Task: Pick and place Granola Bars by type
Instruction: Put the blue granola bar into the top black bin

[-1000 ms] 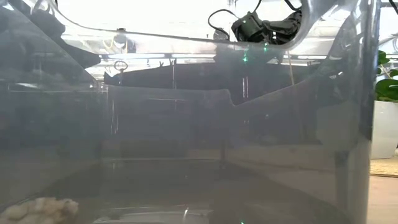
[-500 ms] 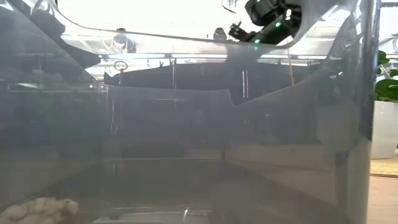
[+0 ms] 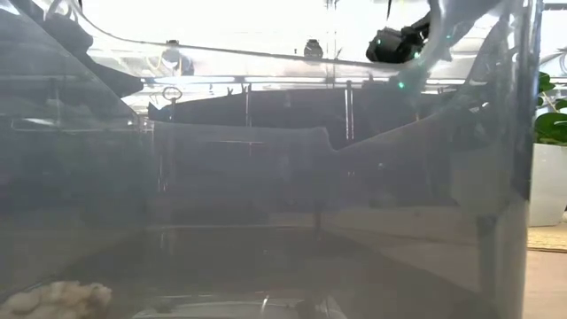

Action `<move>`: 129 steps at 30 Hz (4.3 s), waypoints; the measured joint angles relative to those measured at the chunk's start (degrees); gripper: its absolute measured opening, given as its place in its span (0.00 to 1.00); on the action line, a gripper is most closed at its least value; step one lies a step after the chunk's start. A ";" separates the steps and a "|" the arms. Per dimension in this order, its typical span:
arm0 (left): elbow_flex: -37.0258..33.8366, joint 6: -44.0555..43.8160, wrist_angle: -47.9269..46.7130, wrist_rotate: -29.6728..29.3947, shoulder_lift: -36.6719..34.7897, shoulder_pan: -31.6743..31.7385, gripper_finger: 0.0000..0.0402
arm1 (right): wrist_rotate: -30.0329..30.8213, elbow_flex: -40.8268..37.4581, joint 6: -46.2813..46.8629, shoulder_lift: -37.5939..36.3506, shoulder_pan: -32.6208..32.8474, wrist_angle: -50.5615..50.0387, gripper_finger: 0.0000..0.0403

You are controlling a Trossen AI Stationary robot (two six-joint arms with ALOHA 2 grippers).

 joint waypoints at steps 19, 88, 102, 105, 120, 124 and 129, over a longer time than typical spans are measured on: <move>0.00 0.00 0.02 0.00 0.02 -0.01 0.12 | -8.52 -0.04 6.16 9.91 -7.93 1.11 0.57; 0.00 0.00 0.02 0.00 0.01 0.01 0.12 | -17.36 -0.19 5.54 5.92 -12.37 2.39 0.05; 0.00 0.00 0.02 0.00 0.01 -0.01 0.12 | -27.01 -0.19 5.29 -2.10 -3.19 3.47 0.05; 0.00 0.00 0.02 0.00 0.02 0.01 0.12 | -27.02 -0.19 5.70 -2.10 -1.10 4.32 0.05; 0.00 0.00 0.02 -0.02 0.02 0.01 0.12 | -41.74 -0.17 2.93 -1.53 7.97 8.79 0.05; 0.00 0.00 0.02 0.00 0.01 0.00 0.12 | -49.21 -0.17 -0.77 -1.53 10.76 11.27 0.05; 0.00 0.00 0.02 0.00 0.02 0.01 0.12 | -56.56 -0.17 -1.34 -1.53 12.24 13.70 0.05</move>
